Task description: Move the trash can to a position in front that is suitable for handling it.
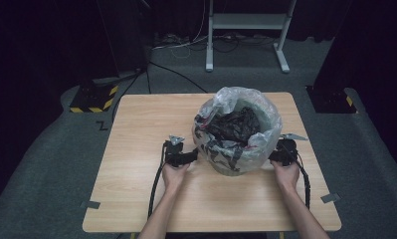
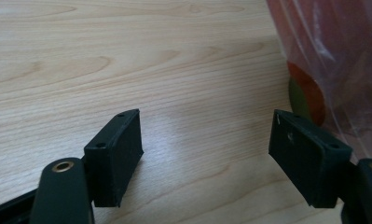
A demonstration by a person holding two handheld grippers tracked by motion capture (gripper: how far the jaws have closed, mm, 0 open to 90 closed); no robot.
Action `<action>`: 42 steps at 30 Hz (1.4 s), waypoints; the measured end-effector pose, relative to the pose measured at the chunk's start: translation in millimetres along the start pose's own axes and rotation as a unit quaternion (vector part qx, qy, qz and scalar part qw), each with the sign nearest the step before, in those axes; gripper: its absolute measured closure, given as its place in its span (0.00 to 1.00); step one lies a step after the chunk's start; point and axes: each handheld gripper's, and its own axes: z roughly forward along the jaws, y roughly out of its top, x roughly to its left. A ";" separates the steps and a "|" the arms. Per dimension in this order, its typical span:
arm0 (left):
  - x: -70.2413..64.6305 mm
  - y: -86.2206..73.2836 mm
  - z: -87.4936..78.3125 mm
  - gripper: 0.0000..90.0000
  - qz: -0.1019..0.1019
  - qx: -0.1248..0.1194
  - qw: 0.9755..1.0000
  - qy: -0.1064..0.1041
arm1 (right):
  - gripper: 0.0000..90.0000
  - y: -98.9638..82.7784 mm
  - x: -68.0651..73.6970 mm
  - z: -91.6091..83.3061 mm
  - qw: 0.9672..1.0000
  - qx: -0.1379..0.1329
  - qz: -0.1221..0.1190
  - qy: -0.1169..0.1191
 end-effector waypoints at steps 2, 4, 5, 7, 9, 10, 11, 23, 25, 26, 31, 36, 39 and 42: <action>-1.4 0.3 0.7 0.28 0.005 -0.004 1.000 -0.002 | 0.32 -0.6 1.9 1.1 1.000 0.002 0.001 0.001; -3.5 0.1 1.0 0.29 0.008 -0.004 1.000 -0.006 | 0.31 -1.3 4.1 2.9 1.000 0.003 -0.002 0.002; -4.9 -0.3 0.9 0.29 0.013 -0.004 1.000 -0.006 | 0.32 -1.6 5.0 3.4 1.000 0.003 -0.007 0.007; -7.2 -0.9 -0.3 0.30 0.027 0.000 1.000 -0.004 | 0.32 -1.8 8.2 4.4 1.000 0.004 -0.014 0.011; -8.5 -0.4 -2.5 0.30 0.036 -0.002 0.999 -0.002 | 0.34 -2.2 11.0 4.7 1.000 0.005 -0.013 0.013; -8.7 0.0 -3.6 0.30 0.034 -0.003 0.999 -0.003 | 0.34 -2.4 11.5 5.5 1.000 0.003 -0.013 0.015; -8.1 0.7 -4.6 0.30 0.036 -0.006 0.999 -0.002 | 0.34 -2.5 11.5 6.0 1.000 0.001 -0.016 0.018; -4.4 2.2 -10.8 0.32 0.026 -0.015 1.000 -0.007 | 0.35 -4.2 23.3 11.0 0.999 0.003 -0.032 0.025; -3.5 2.6 -11.8 0.32 0.027 -0.016 0.999 -0.007 | 0.35 -4.7 26.2 12.2 0.999 0.004 -0.033 0.028; -2.7 2.8 -12.4 0.32 0.029 -0.014 0.999 -0.008 | 0.35 -4.8 27.7 12.6 0.999 0.004 -0.033 0.029; -1.9 2.6 -13.3 0.32 0.030 -0.013 0.999 -0.013 | 0.35 -4.9 35.0 14.7 0.998 0.005 -0.044 0.036; 2.9 2.4 -16.3 0.33 0.029 -0.009 0.999 -0.010 | 0.37 -4.1 44.1 16.4 0.998 0.007 -0.049 0.037; 6.7 1.9 -18.6 0.34 0.026 -0.011 1.000 -0.006 | 0.37 -3.0 49.7 17.7 0.998 0.009 -0.057 0.035; 12.8 -1.7 -21.7 0.35 0.023 -0.013 1.000 -0.003 | 0.37 -2.7 55.4 19.7 0.997 0.009 -0.060 0.041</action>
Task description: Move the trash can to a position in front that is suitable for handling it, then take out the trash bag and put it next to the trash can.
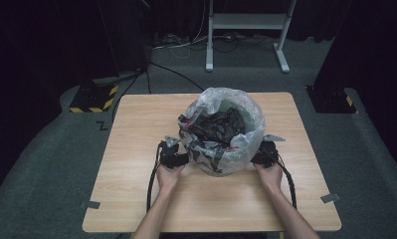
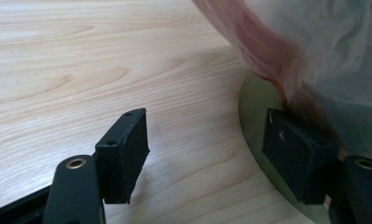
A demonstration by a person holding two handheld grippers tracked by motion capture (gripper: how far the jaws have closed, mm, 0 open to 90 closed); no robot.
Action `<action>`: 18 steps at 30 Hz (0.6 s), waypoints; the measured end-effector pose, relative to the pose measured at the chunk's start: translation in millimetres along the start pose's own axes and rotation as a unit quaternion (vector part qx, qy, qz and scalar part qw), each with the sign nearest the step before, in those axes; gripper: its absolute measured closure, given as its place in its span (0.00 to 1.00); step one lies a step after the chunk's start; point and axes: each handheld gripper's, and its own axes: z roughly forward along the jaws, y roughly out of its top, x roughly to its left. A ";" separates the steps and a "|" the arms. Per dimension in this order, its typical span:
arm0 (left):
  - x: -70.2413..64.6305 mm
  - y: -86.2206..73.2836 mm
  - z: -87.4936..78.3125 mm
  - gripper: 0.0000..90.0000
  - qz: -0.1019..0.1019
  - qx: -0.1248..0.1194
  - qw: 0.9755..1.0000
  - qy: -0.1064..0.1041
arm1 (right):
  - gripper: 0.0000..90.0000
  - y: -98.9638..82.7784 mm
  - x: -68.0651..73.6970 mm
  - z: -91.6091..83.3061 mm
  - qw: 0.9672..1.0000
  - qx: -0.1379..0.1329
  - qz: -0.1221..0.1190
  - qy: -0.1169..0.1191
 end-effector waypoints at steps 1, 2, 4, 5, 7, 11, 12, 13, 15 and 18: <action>1.8 -1.0 -0.6 0.35 0.000 0.002 1.000 0.000 | 0.37 0.2 1.8 0.7 1.000 0.001 -0.001 0.001; 4.1 -2.8 -1.2 0.34 -0.004 0.003 1.000 0.002 | 0.37 0.4 3.4 1.3 1.000 0.002 -0.001 0.002; 7.1 -4.9 -2.2 0.34 -0.008 0.001 1.000 0.006 | 0.36 1.1 8.3 3.5 1.000 0.005 -0.006 0.007; 8.5 -5.8 -3.2 0.34 -0.010 0.001 1.000 0.008 | 0.37 1.3 9.4 4.4 1.000 0.004 -0.010 0.008; 11.6 -7.1 -5.2 0.34 -0.010 0.002 1.000 0.013 | 0.36 1.7 14.1 6.2 1.000 0.005 -0.009 0.013; 17.1 -7.4 -9.2 0.33 -0.002 0.009 1.000 0.025 | 0.35 3.0 21.0 9.1 1.000 0.009 -0.019 0.015; 17.7 -7.6 -9.8 0.33 -0.002 0.009 1.000 0.030 | 0.35 3.0 22.1 9.6 1.000 0.009 -0.020 0.017; 18.4 -7.9 -10.2 0.33 -0.001 0.010 0.999 0.033 | 0.35 2.8 23.4 10.0 1.000 0.011 -0.021 0.018; 19.8 -8.3 -11.0 0.32 0.003 0.017 0.999 0.043 | 0.30 2.1 23.4 10.9 0.999 0.013 -0.027 0.014; 22.5 -10.7 -13.9 0.30 0.009 0.023 0.998 0.060 | 0.30 -2.0 20.1 8.3 1.000 0.012 -0.024 -0.011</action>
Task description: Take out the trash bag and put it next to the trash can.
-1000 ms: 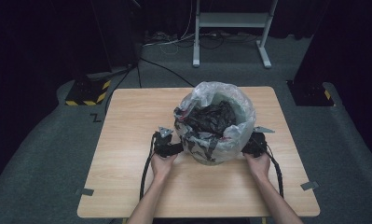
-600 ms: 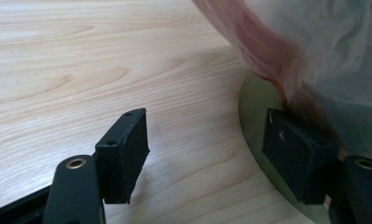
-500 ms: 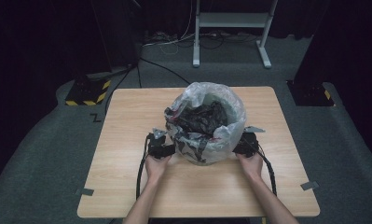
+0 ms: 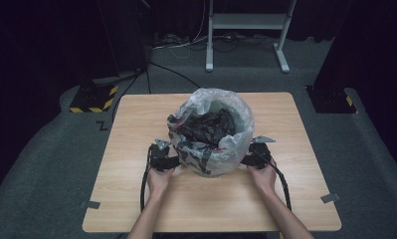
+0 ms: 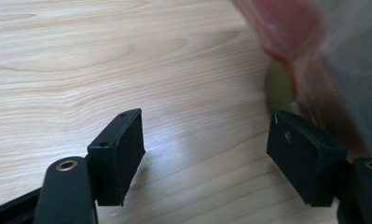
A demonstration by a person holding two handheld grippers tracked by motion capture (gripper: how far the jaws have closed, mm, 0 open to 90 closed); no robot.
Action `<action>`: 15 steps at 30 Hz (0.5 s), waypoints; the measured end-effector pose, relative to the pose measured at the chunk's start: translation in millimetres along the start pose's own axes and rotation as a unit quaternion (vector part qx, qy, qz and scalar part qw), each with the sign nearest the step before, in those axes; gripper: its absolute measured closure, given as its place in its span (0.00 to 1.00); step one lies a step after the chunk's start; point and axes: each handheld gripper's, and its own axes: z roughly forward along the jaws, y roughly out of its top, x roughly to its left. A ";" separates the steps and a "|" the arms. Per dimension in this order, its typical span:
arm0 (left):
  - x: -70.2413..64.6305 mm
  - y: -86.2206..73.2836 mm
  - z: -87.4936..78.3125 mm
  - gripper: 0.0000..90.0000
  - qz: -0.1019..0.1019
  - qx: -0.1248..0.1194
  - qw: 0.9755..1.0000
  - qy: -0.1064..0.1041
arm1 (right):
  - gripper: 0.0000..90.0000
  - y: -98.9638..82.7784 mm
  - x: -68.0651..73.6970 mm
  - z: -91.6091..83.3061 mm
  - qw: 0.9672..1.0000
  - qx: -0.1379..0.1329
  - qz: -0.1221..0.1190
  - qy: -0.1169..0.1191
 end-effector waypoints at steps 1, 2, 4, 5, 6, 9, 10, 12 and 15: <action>1.6 -1.4 -0.2 0.31 -0.001 0.002 1.000 0.006 | 0.30 -2.0 -3.7 -1.4 1.000 -0.003 -0.005 -0.008; 3.8 -2.9 -0.2 0.31 -0.004 0.004 1.000 0.009 | 0.30 -3.9 -6.5 -2.9 1.000 -0.005 -0.005 -0.016; 7.5 -6.5 -0.2 0.30 -0.007 0.011 1.000 0.017 | 0.29 -7.0 -13.9 -6.0 1.000 -0.006 -0.008 -0.028; 9.4 -8.1 0.0 0.30 -0.007 0.013 1.000 0.021 | 0.29 -8.6 -17.8 -7.7 0.999 -0.006 -0.008 -0.034; 11.1 -8.7 -0.5 0.30 -0.006 0.015 1.000 0.025 | 0.28 -9.8 -21.6 -9.3 0.999 -0.005 -0.005 -0.036; 16.2 -9.6 -2.1 0.30 -0.008 0.016 0.999 0.027 | 0.23 -12.2 -33.1 -12.6 0.999 -0.002 -0.005 -0.042; 19.2 -9.9 -2.6 0.30 -0.012 0.016 0.999 0.025 | 0.20 -12.9 -36.7 -13.3 0.999 0.000 -0.001 -0.043; 23.4 -10.3 -3.7 0.30 -0.017 0.014 0.999 0.025 | 0.17 -14.6 -42.3 -15.3 0.999 0.002 0.007 -0.051; 30.2 -10.0 -7.7 0.29 -0.026 0.013 0.999 0.021 | 0.17 -18.7 -48.0 -20.1 0.998 0.002 0.016 -0.062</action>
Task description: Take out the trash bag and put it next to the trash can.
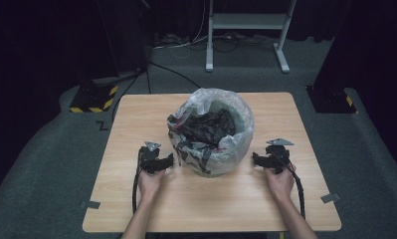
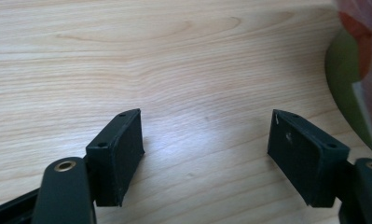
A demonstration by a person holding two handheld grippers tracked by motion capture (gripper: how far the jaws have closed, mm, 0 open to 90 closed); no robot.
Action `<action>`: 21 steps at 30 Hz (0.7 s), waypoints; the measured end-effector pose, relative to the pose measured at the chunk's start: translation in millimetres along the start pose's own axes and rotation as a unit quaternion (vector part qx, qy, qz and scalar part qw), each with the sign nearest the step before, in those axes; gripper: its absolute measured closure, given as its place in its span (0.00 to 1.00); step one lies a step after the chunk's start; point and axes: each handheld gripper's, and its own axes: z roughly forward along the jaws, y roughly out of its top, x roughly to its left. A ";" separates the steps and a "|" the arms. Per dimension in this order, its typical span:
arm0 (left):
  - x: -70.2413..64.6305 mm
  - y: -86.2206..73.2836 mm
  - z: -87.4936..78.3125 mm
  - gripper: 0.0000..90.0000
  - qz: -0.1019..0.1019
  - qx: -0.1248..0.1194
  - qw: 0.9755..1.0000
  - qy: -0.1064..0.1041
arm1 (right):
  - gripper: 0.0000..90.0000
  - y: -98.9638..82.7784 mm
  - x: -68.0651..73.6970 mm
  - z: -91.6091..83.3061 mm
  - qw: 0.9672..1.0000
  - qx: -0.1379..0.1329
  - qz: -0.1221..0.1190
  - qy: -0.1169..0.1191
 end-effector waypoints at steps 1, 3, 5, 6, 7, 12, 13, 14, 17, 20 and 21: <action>2.2 0.7 -2.7 0.29 -0.002 -0.001 1.000 -0.002 | 0.17 -0.5 -0.7 -0.4 1.000 0.000 0.001 -0.002; 5.2 3.3 -8.2 0.29 -0.008 -0.009 1.000 -0.007 | 0.17 -0.5 -0.7 -0.4 1.000 -0.001 0.001 -0.002; 7.5 8.3 -16.1 0.29 -0.006 -0.015 1.000 -0.006 | 0.17 -0.5 -0.6 -0.4 1.000 -0.001 0.002 -0.002; 8.3 11.1 -19.8 0.29 -0.003 -0.015 1.000 -0.006 | 0.17 -0.6 -0.7 -0.4 1.000 -0.001 0.002 -0.002; 8.7 12.7 -22.4 0.27 -0.004 -0.019 1.000 -0.005 | 0.17 -0.6 -0.6 -0.4 1.000 -0.001 0.002 -0.003; 11.1 22.2 -38.3 0.24 -0.015 -0.025 0.999 -0.027 | 0.17 -0.6 -0.7 -0.4 1.000 -0.001 0.001 -0.003; 10.9 24.0 -40.3 0.25 -0.016 -0.024 0.999 -0.031 | 0.17 -0.6 -0.7 -0.4 1.000 -0.001 0.001 -0.003; 10.7 27.1 -43.6 0.25 -0.017 -0.026 0.999 -0.040 | 0.17 -0.6 -0.7 -0.4 1.000 0.000 0.001 -0.003; 8.6 35.3 -52.9 0.24 -0.014 -0.027 0.998 -0.061 | 0.17 -0.6 -0.7 -0.4 1.000 0.000 0.001 -0.003; 4.9 44.1 -63.6 0.24 -0.012 -0.036 0.996 -0.078 | 0.17 -0.6 -0.7 -0.4 1.000 -0.001 0.001 -0.003; 4.1 46.5 -66.4 0.23 -0.006 -0.036 0.996 -0.080 | 0.17 -0.6 -0.6 -0.4 1.000 -0.001 0.001 -0.003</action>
